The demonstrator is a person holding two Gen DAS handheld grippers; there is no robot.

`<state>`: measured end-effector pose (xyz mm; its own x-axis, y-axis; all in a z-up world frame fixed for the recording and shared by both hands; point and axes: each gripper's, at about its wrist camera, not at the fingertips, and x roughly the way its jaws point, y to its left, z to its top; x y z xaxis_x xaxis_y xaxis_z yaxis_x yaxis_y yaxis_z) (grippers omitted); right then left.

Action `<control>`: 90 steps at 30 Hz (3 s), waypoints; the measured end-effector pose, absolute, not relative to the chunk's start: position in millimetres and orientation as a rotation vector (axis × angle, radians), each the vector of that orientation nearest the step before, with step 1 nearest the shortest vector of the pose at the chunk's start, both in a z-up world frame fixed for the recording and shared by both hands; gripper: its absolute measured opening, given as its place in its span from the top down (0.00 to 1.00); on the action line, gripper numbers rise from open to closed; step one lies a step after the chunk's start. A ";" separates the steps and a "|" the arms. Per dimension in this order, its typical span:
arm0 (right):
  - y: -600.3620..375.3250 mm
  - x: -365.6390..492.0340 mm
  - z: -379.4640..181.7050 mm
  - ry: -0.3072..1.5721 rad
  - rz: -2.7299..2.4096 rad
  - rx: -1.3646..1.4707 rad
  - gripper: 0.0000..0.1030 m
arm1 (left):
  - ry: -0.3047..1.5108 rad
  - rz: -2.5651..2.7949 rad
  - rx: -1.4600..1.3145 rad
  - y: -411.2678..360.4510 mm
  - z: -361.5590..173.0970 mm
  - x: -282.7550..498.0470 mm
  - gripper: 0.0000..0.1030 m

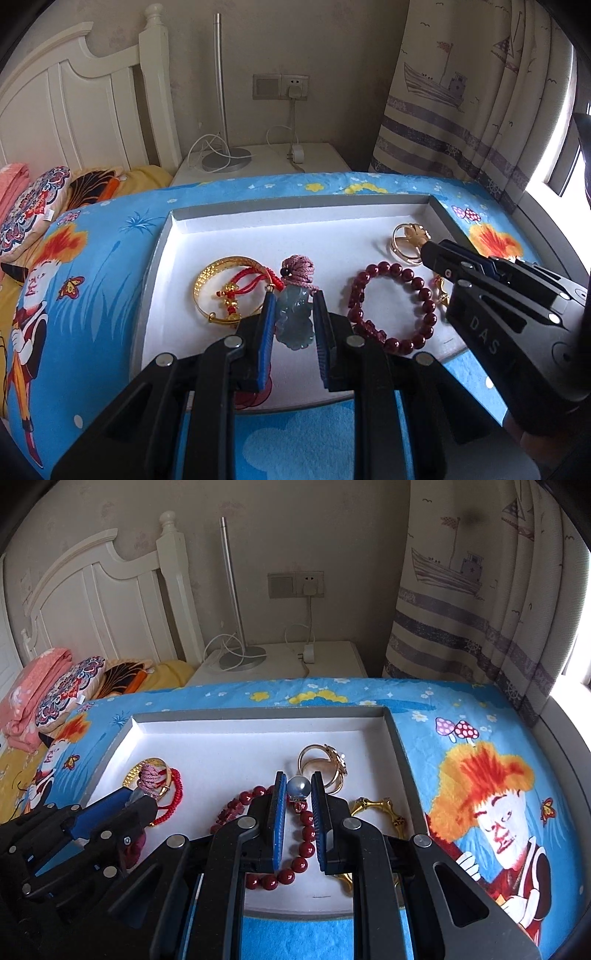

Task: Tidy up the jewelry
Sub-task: 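Carry the jade pendant and pearl earring into the tray and open both tools, then grasp the second pearl earring with the left tool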

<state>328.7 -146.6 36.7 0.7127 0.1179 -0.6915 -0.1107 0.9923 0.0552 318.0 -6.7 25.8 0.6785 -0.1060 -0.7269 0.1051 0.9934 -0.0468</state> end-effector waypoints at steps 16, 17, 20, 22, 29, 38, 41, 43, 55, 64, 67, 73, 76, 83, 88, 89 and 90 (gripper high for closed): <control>-152.2 333.1 25.0 0.787 0.095 0.006 0.63 | 0.795 -0.052 -0.010 2.3 24.1 318.0 0.37; -152.6 332.7 25.0 0.784 0.091 0.005 0.51 | 0.791 -0.044 -0.012 4.1 24.9 316.9 0.36; -153.8 328.8 27.8 0.765 0.078 -0.002 0.44 | 0.782 -0.030 -0.019 9.0 28.4 312.5 0.34; -155.5 325.6 30.4 0.760 0.077 0.002 0.44 | 0.776 -0.027 -0.022 10.4 31.0 308.8 0.34; -168.9 304.0 36.6 0.739 0.065 0.016 0.33 | 0.759 -0.020 -0.048 17.7 36.2 284.5 0.34; -188.0 259.0 26.5 0.771 0.057 0.015 0.28 | 0.775 -0.026 -0.084 22.0 31.7 242.6 0.34; -191.7 243.8 24.1 0.777 0.059 0.007 0.27 | 0.802 -0.025 -0.096 23.0 29.5 228.8 0.34; -193.8 234.8 22.0 0.785 0.064 0.002 0.27 | 0.818 -0.035 -0.094 21.5 27.7 221.0 0.34; -206.2 183.8 10.6 0.828 0.103 -0.015 0.27 | 0.847 -0.021 -0.080 22.3 18.8 163.1 0.34; -206.8 151.8 8.0 0.836 0.110 -0.026 0.22 | 0.877 -0.039 -0.095 17.9 10.8 133.1 0.34; -209.7 143.9 8.0 0.836 0.107 -0.025 0.20 | 0.880 -0.049 -0.085 14.8 9.1 125.6 0.34; -213.8 133.8 6.3 0.840 0.107 -0.030 0.19 | 0.914 -0.104 -0.092 7.0 2.0 123.4 0.59; -212.3 130.8 3.6 0.852 0.117 -0.036 0.19 | 0.922 -0.123 -0.091 3.7 -0.8 124.7 0.66; -208.8 130.5 2.5 0.854 0.130 -0.039 0.19 | 0.922 -0.131 -0.068 -2.3 -1.4 130.7 0.78; -208.6 130.6 1.0 0.859 0.132 -0.037 0.19 | 0.915 -0.126 -0.012 -11.7 -2.2 132.2 0.81; -208.6 130.6 0.9 0.858 0.132 -0.037 0.19 | 0.911 -0.122 0.002 -13.5 -2.4 132.8 0.83; -208.5 130.7 0.6 0.858 0.133 -0.038 0.19 | 0.906 -0.113 0.027 -15.9 -3.0 133.4 0.86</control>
<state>130.7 -208.5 0.6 0.6463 0.1013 -0.7563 -0.1318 0.9911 0.0201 133.4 -15.9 -3.0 0.6110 -0.0867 -0.7869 0.1094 0.9937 -0.0246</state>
